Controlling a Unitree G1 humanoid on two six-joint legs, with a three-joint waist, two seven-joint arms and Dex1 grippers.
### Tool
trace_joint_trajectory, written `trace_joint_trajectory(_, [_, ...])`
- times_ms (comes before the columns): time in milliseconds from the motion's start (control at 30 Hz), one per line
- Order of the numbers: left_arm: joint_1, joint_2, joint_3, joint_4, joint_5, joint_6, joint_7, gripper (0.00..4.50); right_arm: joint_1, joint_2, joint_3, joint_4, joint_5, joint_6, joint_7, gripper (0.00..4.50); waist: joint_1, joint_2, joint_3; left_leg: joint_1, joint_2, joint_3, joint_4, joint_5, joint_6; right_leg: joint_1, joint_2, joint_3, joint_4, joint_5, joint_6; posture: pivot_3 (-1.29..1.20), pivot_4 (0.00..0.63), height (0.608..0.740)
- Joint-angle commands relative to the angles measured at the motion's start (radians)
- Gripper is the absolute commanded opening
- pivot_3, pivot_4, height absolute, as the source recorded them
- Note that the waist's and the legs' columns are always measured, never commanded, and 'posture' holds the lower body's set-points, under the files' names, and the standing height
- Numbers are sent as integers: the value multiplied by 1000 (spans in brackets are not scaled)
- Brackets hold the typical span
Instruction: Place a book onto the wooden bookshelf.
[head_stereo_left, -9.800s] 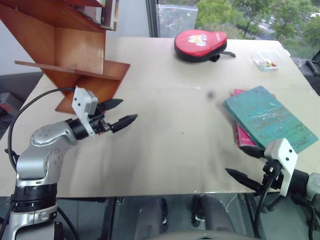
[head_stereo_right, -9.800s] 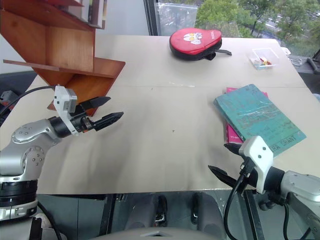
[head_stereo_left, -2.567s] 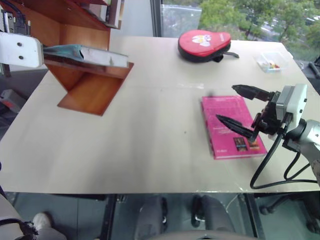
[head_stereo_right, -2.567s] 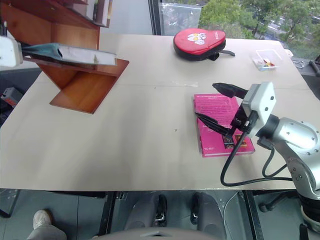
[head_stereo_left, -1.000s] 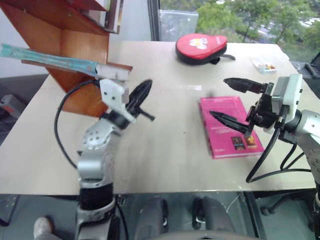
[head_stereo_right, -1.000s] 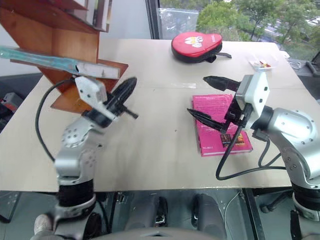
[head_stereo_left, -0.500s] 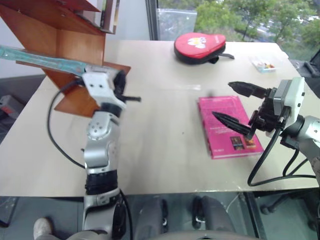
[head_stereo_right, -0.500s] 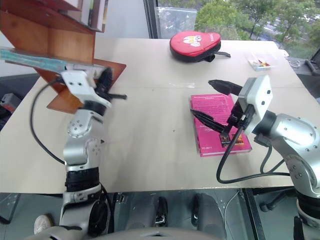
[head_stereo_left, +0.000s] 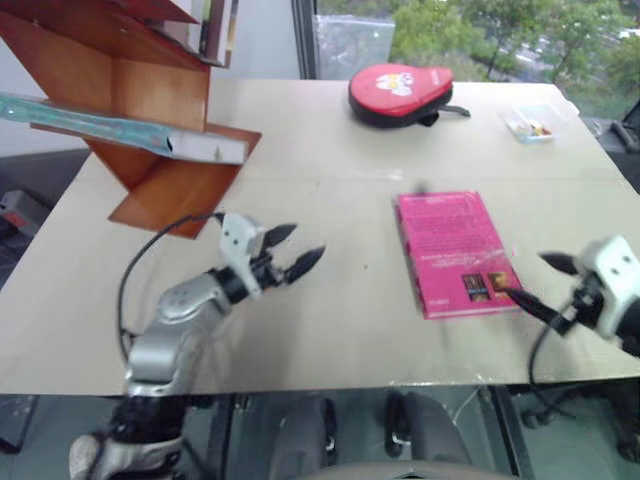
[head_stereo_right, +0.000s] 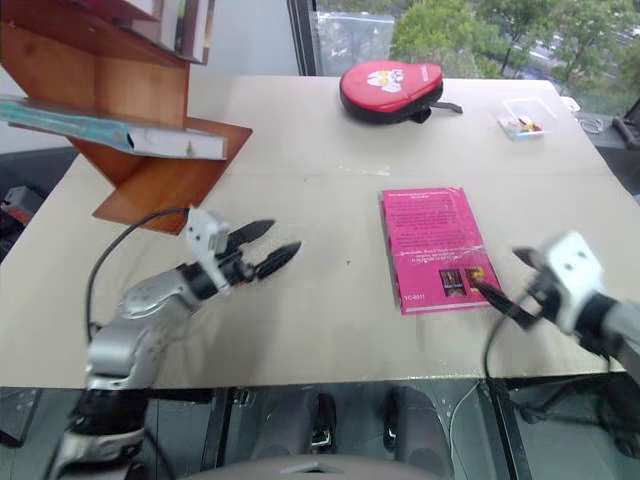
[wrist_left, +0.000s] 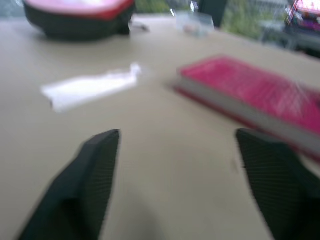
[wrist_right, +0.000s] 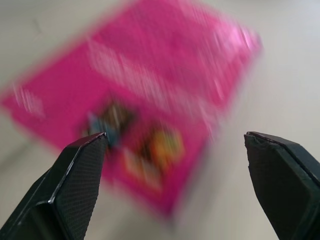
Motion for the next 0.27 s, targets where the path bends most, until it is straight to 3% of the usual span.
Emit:
trace_joint_trajectory(33, [63,98,94,-69,-42,8,-68,4480,110,-7,-174,-47,-11,-45,96,4500,1,0,0,0,0,0,0,-1,1,0,0,0,0,-2,-3,0,150,740])
trace_joint_trajectory(267, [115,205,168,-72,-91,24,-153,4480,163,-10,-264,-16,-20,-47,136,4500,2,2,0,1,0,-2,0,-4,-4,0,-4,-1,0,-3,-4,0,150,740])
